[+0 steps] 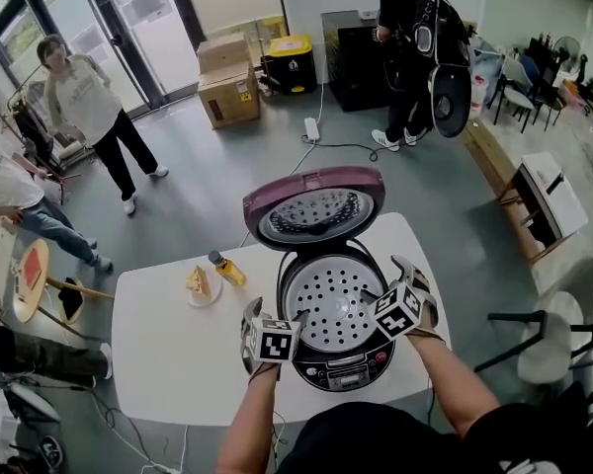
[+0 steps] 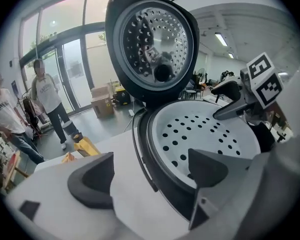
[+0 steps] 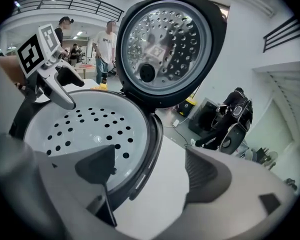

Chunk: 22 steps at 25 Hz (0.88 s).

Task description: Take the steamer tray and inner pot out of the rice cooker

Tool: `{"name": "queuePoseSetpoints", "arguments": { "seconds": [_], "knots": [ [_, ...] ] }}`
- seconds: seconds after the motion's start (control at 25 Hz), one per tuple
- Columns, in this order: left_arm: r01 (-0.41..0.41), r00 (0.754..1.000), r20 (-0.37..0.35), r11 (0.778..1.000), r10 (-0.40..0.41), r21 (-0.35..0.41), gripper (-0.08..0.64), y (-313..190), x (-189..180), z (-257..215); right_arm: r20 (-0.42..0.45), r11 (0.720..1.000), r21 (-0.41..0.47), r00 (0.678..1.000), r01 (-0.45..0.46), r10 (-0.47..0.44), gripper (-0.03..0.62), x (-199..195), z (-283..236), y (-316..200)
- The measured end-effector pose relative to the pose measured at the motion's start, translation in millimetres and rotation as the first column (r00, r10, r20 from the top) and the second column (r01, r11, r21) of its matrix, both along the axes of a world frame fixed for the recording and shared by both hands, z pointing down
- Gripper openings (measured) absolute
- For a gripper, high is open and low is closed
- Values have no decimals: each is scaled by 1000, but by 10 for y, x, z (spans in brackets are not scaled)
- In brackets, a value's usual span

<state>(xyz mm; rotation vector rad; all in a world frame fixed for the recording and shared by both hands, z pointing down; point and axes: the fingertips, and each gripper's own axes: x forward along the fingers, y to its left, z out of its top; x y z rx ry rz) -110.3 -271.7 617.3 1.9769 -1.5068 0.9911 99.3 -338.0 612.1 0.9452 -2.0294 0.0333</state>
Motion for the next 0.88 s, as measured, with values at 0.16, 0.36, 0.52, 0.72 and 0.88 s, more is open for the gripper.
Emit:
{"name": "queuePoseSetpoints", "arguments": {
  "seconds": [0.16,0.36,0.52,0.72,0.88],
  "knots": [
    [5,1000,13,1000,-5,5,448,-12,-12,2,-15,1000,2,1000,24,-24,419,-33,51,7],
    [-15,998,56,1000,14,18,419,-38,22,-12,-28,999,23,999,36,-35,353,-66,69,-6],
    [-36,997,67,999,35,21,382,-30,55,-24,-34,998,52,999,41,-39,257,-86,32,-1],
    [-60,995,84,997,57,38,313,-38,79,-21,-44,996,60,997,67,-65,177,-139,65,33],
    [-81,992,99,996,76,41,267,-35,122,-26,-56,994,75,996,79,-75,123,-156,65,62]
  ]
}}
